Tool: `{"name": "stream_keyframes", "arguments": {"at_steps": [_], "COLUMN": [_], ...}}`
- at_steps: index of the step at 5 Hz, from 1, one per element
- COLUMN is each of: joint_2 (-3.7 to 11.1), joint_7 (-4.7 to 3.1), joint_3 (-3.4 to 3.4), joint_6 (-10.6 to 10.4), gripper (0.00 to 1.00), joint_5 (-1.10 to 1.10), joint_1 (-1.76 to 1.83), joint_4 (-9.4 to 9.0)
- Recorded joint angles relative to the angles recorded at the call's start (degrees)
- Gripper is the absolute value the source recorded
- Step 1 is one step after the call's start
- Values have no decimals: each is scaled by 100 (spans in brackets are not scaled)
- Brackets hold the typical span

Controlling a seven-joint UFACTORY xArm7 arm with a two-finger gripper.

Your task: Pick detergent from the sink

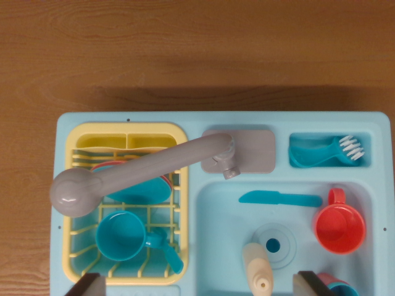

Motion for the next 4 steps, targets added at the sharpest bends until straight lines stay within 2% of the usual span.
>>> {"name": "stream_keyframes", "arguments": {"at_steps": [3,4], "joint_2": [6,14], "joint_7": [-41,-96], "joint_3": [-11,-25], "joint_6": [-97,-224], "gripper": [0,0], "joint_5": [1,2], "joint_1": [-3,-8], "joint_4": [-97,-223]}}
